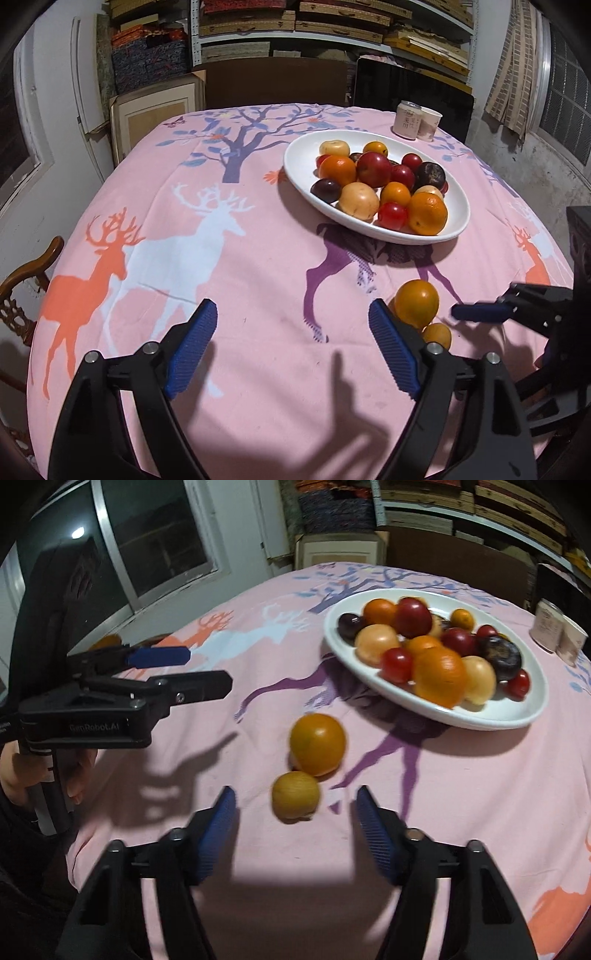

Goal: Organize fruits
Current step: 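Grasp the last orange with the left tool while the right tool grasps a small yellow fruit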

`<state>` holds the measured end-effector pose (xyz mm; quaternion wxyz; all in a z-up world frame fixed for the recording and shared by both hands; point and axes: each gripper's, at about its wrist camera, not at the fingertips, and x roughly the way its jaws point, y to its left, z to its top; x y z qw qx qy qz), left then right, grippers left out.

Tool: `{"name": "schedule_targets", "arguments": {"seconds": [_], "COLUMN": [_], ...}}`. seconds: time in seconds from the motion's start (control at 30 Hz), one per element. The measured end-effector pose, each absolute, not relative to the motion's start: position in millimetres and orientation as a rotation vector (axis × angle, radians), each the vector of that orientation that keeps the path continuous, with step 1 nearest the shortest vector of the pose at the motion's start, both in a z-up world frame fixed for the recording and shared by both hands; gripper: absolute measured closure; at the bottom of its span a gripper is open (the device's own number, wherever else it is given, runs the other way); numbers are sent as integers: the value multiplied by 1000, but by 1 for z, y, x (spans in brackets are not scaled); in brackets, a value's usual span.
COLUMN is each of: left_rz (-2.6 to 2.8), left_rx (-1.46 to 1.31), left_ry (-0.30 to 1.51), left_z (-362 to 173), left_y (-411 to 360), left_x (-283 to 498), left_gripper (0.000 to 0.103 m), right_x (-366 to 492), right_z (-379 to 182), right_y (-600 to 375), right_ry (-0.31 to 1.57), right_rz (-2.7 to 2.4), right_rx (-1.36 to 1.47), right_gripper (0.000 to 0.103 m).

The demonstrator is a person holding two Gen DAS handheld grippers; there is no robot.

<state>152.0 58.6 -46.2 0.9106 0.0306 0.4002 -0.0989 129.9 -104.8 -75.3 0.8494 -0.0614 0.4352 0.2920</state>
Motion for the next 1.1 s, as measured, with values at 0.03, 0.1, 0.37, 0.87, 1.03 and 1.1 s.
{"name": "schedule_targets", "arguments": {"seconds": [0.03,0.1,0.37,0.87,1.03,1.1], "left_rz": [-202,-200,-220,-266,-291,-303], "left_rx": [56,54,56,105,123,131], "left_ry": [825,826,842,865,863,862], "left_z": [-46,-46,-48,-53,-54,-56], "left_y": [61,64,54,13,-10,-19], "left_x": [150,148,147,149,150,150], "left_gripper": [21,21,21,21,21,21], "right_x": [131,133,132,121,117,120], "right_z": [-77,-80,-79,-62,-58,-57], "right_y": [-101,-99,-102,-213,-218,-220], "right_ry": [929,934,926,753,710,707], "right_rz": [614,602,596,379,369,373], "right_rx": [-137,-131,-135,103,118,129], "right_gripper": [68,69,74,73,73,73]}}
